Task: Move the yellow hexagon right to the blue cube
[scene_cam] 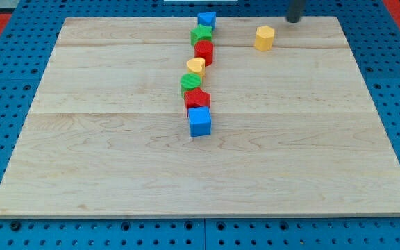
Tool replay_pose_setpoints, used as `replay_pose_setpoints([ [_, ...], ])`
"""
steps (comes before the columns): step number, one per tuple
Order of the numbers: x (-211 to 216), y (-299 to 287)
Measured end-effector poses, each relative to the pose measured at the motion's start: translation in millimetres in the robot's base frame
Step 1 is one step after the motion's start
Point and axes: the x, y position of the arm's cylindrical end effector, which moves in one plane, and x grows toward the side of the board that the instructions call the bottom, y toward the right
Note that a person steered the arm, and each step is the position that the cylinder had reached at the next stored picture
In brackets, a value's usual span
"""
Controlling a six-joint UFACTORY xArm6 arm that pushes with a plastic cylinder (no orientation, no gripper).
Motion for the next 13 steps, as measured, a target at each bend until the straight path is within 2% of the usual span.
replay_pose_setpoints([
  [1, 23.8, -29.0],
  [3, 126.0, -29.1],
  [5, 119.2, -43.8],
  [7, 179.3, -70.8],
  [8, 184.0, -73.4],
  [9, 163.8, -74.4],
  [10, 165.7, -77.8],
  [13, 244.8, -89.5],
])
